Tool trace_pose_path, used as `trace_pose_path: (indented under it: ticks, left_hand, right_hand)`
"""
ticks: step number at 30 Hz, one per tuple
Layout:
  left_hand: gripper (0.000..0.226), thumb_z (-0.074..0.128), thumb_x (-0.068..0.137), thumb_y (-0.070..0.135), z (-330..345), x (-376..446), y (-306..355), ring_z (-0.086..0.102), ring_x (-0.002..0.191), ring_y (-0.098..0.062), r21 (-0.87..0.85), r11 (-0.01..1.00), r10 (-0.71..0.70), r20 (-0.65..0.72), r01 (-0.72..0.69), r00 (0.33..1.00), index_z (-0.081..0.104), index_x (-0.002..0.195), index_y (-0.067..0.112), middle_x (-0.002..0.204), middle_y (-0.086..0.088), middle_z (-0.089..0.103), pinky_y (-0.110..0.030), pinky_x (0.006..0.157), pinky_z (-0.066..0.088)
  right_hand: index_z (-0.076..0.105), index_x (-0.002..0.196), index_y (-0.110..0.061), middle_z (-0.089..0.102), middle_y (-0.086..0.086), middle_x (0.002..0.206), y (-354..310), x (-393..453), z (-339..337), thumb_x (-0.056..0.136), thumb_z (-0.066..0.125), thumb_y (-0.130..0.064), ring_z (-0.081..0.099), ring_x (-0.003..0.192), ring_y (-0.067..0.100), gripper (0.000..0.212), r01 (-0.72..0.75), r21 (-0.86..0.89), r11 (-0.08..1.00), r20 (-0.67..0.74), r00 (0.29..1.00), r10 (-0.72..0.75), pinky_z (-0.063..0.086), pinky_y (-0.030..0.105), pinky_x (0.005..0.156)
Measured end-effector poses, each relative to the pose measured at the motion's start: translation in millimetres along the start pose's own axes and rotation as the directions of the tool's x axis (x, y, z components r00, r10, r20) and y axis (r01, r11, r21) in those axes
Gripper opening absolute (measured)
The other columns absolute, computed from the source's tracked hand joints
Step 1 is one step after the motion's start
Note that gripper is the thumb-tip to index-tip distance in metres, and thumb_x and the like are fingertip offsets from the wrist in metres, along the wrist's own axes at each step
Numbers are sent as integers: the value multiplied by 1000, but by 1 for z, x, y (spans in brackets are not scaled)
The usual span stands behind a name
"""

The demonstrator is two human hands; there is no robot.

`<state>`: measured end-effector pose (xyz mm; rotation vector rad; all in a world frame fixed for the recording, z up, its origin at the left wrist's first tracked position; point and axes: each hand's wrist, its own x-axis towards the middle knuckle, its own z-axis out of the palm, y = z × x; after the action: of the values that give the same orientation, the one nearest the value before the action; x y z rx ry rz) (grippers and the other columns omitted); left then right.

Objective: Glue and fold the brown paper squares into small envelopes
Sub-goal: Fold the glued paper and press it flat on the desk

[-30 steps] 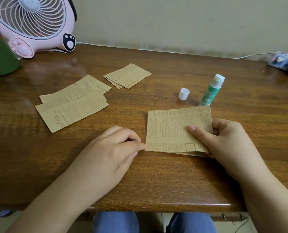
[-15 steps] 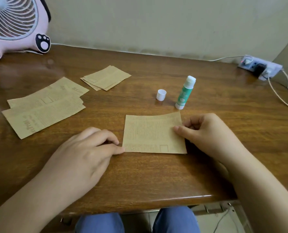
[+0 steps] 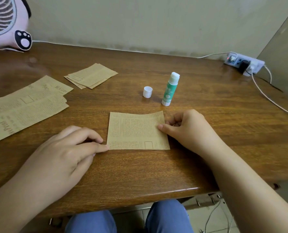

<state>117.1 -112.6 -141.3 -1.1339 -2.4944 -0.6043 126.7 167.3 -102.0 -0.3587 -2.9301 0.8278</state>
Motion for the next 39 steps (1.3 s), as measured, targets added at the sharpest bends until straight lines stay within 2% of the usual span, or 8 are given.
trace_pose_path:
  ticks: [11, 16, 19, 24, 27, 34, 37, 39]
  left_hand:
    - [38, 39, 86, 25, 0, 0, 1, 51, 95, -11, -1, 1000, -2, -3, 2, 1000, 75, 97, 23, 101, 10, 61, -41, 67, 53]
    - [37, 39, 86, 25, 0, 0, 1, 52, 94, -12, -2, 1000, -7, -3, 7, 1000, 74, 97, 24, 100, 12, 60, -40, 66, 52]
    - [36, 40, 87, 25, 0, 0, 1, 52, 94, -11, -4, 1000, -15, 4, 15, 1000, 74, 98, 25, 101, 12, 60, -39, 67, 53]
    - [38, 38, 86, 26, -2, 0, 3, 50, 94, -9, 4, 999, -36, 20, 36, 999, 74, 99, 28, 100, 13, 60, -35, 67, 51]
    - [38, 38, 86, 27, -1, 0, 3, 50, 94, -9, 2, 999, -38, 20, 38, 999, 74, 100, 29, 100, 13, 60, -33, 68, 50]
    - [38, 38, 86, 27, 1, 1, 2, 47, 92, -7, -22, 999, -33, 6, 33, 999, 75, 97, 26, 98, 13, 61, -30, 67, 48]
    - [35, 41, 86, 25, 1, 1, 3, 48, 91, -8, -11, 999, -37, 4, 38, 999, 75, 96, 26, 99, 12, 60, -32, 67, 50]
    - [32, 44, 85, 23, 0, 1, 6, 50, 93, -11, 4, 999, -47, 6, 46, 999, 74, 95, 26, 103, 10, 61, -34, 72, 50]
  right_hand:
    - [60, 64, -27, 55, -10, 60, 1, -4, 3, 79, 70, -42, 49, 57, 5, 24, 71, -19, 997, -57, 996, -72, 44, 23, 55]
    - [57, 88, -25, 52, -13, 73, -1, -11, 7, 77, 71, -42, 53, 74, 8, 25, 73, -97, 993, -154, 984, -87, 47, 27, 65]
    - [58, 93, -26, 50, -13, 79, -18, -24, 13, 80, 69, -31, 49, 74, 5, 18, 239, -108, 965, -215, 942, -257, 43, 20, 65]
    - [64, 86, -23, 49, -11, 80, -66, -37, 51, 84, 62, -28, 47, 71, 4, 6, 427, -43, 903, -54, 902, -429, 35, 10, 60]
    - [65, 85, -21, 54, -7, 84, -69, -38, 58, 84, 61, -29, 52, 77, 9, 9, 380, -18, 925, -39, 924, -381, 39, 17, 63]
    - [65, 76, -19, 57, -10, 74, -10, -43, 12, 80, 67, -24, 51, 71, 5, 7, 176, -97, 980, -140, 972, -189, 37, 11, 61]
    - [65, 77, -21, 54, -11, 74, -9, -41, 8, 80, 66, -23, 49, 70, 4, 4, 172, -163, 972, -117, 974, -192, 36, 10, 59]
    - [66, 77, -20, 53, -11, 73, -21, -39, 12, 80, 65, -19, 50, 70, 6, 3, 220, -154, 963, -155, 958, -243, 42, 17, 64]
